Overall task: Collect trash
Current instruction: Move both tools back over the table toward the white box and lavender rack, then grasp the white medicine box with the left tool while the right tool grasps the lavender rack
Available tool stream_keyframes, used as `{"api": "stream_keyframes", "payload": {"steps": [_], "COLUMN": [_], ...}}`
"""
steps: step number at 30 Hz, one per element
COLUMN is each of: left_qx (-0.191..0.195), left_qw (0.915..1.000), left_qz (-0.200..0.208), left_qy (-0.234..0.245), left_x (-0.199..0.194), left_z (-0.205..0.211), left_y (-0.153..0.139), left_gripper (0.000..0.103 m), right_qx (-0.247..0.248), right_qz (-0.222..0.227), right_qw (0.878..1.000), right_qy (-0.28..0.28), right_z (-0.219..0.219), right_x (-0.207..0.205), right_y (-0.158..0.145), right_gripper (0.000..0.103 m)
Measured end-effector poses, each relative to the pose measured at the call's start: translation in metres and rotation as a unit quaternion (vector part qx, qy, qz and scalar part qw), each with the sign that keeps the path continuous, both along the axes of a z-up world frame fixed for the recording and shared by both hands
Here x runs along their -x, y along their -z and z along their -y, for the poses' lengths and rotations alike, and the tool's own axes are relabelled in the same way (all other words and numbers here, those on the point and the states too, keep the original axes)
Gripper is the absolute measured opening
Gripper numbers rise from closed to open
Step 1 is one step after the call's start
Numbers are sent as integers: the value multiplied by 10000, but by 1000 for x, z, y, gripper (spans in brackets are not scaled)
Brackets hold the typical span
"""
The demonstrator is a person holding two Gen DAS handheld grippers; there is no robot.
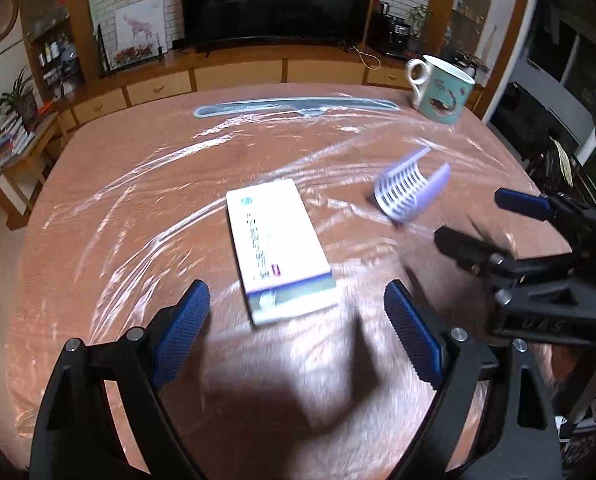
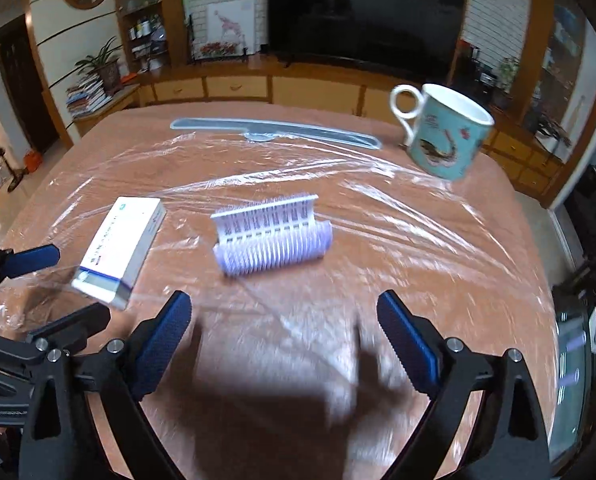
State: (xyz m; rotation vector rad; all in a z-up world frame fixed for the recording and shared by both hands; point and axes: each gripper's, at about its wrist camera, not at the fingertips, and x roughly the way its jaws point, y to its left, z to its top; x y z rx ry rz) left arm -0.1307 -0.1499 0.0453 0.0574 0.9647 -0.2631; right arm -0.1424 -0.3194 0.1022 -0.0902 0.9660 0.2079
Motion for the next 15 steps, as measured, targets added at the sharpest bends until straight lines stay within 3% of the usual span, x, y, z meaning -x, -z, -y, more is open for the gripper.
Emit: {"api": "stream_keyframes", "payload": {"steps": [6,8,15], "left_qx": [8,-17,0], "left_qw": [9998,9997,9994], "left_qz": [-131,-206,-327], "left_qy": [-145,-146,-123], "left_x": [-17,-22,-29], "left_z": [3,5,5], "left_y": [8,12,17], "left_gripper": [85,75,63], "right_qx": [-178,-189,-246], "right_qz": [-190,-237,-369], "right_qw": [9995,9993,9983], "right_qy": [-170,-228,-387], "right_z": [-1,-3,-11], "right_x": [-26,-33,-44], "right_y": [13,16,24], "right_gripper": [88,86,76]}}
